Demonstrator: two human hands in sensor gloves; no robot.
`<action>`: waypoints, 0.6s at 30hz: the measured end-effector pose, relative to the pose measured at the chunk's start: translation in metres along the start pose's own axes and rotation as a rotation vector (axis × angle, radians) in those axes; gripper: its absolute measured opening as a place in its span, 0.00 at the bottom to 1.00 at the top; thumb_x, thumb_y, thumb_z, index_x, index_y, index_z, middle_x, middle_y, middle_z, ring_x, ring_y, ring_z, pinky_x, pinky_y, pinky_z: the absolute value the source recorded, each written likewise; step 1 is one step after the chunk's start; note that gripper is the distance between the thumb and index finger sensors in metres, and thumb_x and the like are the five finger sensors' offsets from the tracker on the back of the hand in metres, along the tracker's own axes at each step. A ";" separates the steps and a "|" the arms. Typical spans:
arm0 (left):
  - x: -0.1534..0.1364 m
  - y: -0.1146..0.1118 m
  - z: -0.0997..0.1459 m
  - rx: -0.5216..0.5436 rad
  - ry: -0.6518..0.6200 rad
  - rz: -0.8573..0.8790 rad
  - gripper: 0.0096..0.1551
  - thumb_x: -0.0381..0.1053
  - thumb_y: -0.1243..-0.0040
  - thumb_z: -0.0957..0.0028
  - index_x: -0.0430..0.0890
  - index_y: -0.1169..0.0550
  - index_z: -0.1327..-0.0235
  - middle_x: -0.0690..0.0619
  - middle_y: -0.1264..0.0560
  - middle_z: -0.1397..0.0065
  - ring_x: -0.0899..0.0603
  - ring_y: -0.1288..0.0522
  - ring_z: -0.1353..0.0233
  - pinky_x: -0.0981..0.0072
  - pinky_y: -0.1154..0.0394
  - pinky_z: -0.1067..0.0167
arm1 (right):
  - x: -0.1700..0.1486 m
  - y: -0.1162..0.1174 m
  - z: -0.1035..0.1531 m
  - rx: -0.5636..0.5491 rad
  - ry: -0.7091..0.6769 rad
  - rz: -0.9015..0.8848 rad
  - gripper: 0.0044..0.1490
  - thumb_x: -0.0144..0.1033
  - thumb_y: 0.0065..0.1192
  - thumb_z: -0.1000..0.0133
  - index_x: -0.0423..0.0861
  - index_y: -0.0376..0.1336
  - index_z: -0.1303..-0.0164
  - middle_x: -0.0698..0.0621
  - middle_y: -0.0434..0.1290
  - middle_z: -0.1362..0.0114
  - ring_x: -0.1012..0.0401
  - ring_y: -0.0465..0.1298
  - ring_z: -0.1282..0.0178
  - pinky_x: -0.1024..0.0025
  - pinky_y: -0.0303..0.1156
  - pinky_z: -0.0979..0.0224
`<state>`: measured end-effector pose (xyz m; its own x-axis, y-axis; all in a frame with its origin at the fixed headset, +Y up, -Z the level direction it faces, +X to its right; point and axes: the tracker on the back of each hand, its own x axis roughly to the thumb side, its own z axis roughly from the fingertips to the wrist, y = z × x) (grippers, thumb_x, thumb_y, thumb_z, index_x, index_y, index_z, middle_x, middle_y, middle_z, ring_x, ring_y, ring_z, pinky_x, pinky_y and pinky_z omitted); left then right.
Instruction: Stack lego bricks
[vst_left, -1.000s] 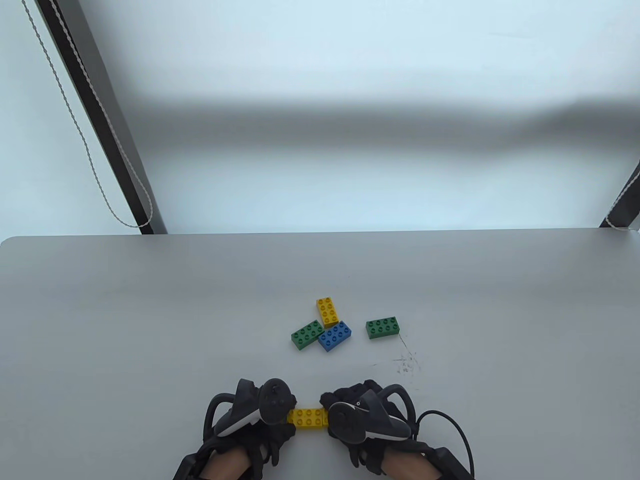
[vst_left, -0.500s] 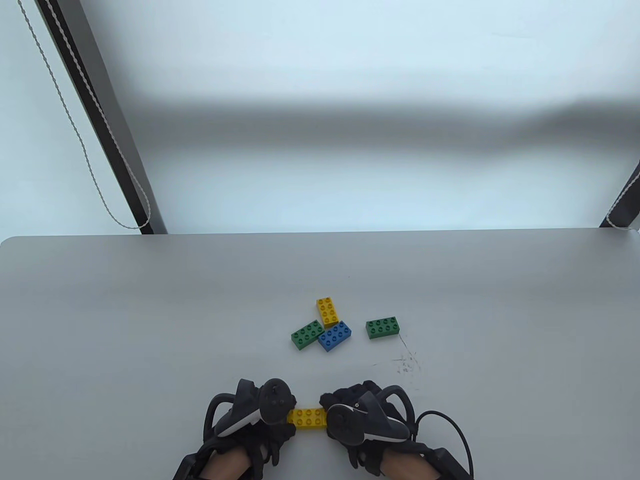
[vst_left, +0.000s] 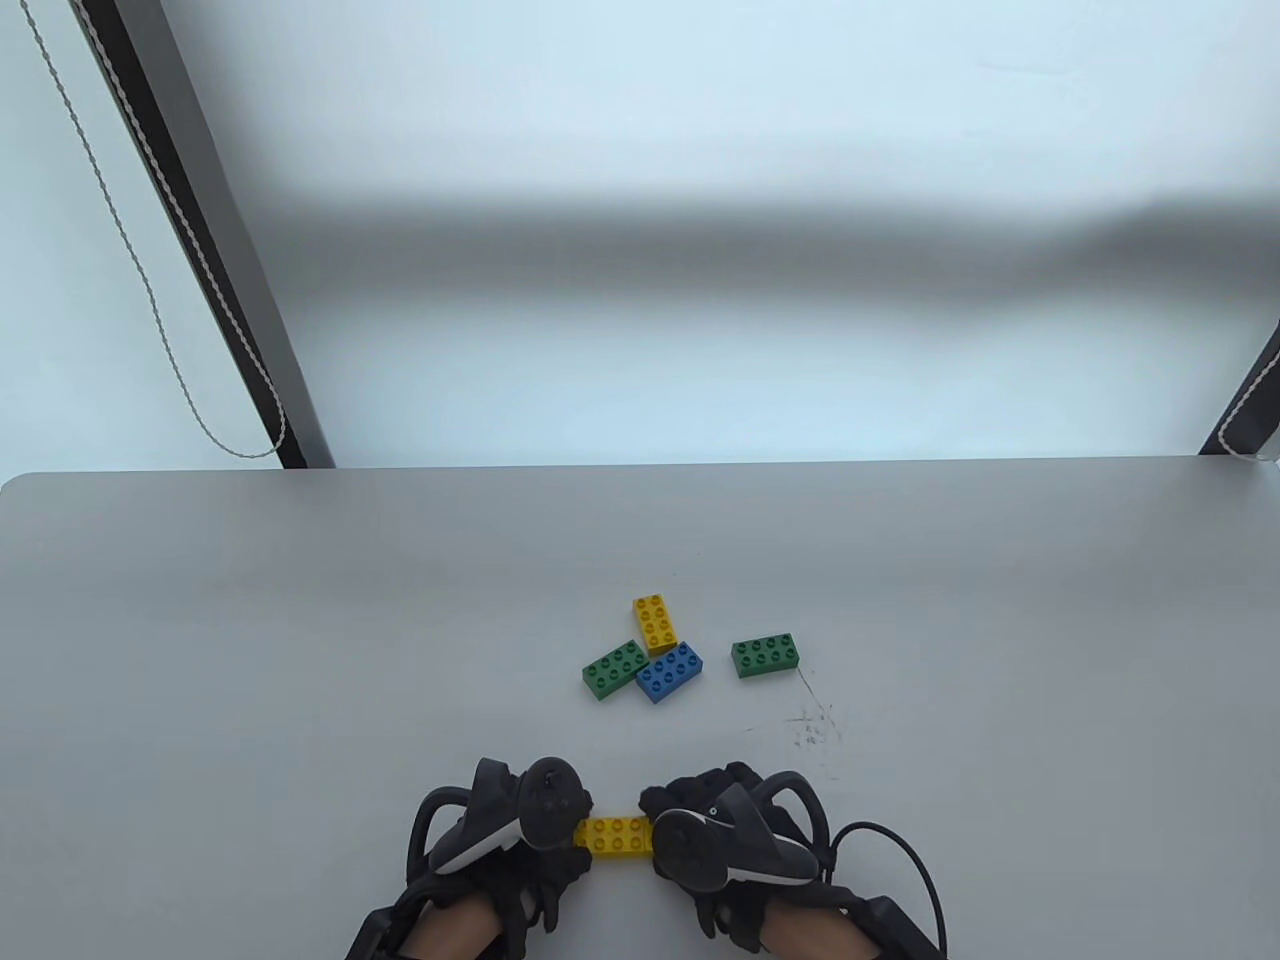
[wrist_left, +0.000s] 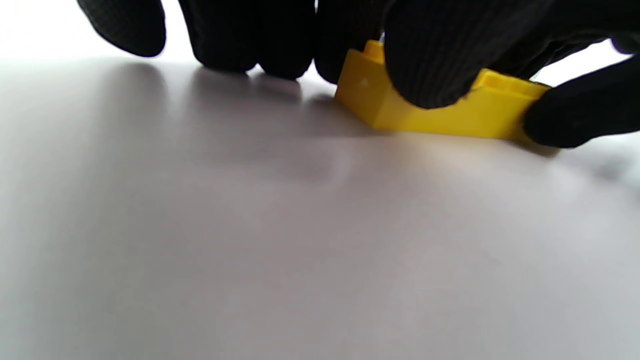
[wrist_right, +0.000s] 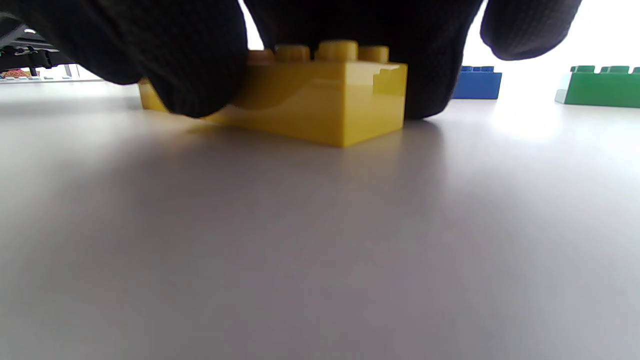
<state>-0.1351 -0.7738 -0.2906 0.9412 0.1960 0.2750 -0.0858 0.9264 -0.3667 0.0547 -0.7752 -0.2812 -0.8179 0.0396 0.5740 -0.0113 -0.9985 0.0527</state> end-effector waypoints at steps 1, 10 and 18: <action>0.000 0.000 0.000 0.000 0.000 0.000 0.37 0.61 0.35 0.58 0.54 0.30 0.34 0.49 0.34 0.23 0.39 0.36 0.25 0.35 0.36 0.31 | 0.000 0.000 0.000 0.000 0.000 0.000 0.42 0.50 0.72 0.58 0.45 0.64 0.35 0.45 0.75 0.34 0.43 0.76 0.36 0.36 0.67 0.33; 0.000 0.000 0.000 -0.004 0.000 0.000 0.37 0.61 0.35 0.58 0.54 0.30 0.34 0.49 0.35 0.23 0.39 0.36 0.25 0.35 0.36 0.31 | -0.013 -0.009 -0.003 0.011 0.020 -0.074 0.47 0.57 0.69 0.58 0.45 0.62 0.33 0.44 0.73 0.32 0.42 0.75 0.35 0.35 0.66 0.33; 0.000 0.000 0.000 -0.003 -0.002 0.000 0.37 0.61 0.35 0.58 0.54 0.30 0.34 0.49 0.35 0.23 0.39 0.36 0.25 0.35 0.36 0.31 | -0.064 -0.032 -0.011 -0.042 0.142 -0.162 0.51 0.58 0.68 0.58 0.44 0.56 0.29 0.41 0.66 0.26 0.40 0.72 0.32 0.34 0.65 0.32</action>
<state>-0.1352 -0.7739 -0.2903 0.9405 0.1969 0.2769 -0.0849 0.9253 -0.3696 0.1005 -0.7464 -0.3288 -0.8763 0.1970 0.4396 -0.1706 -0.9803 0.0992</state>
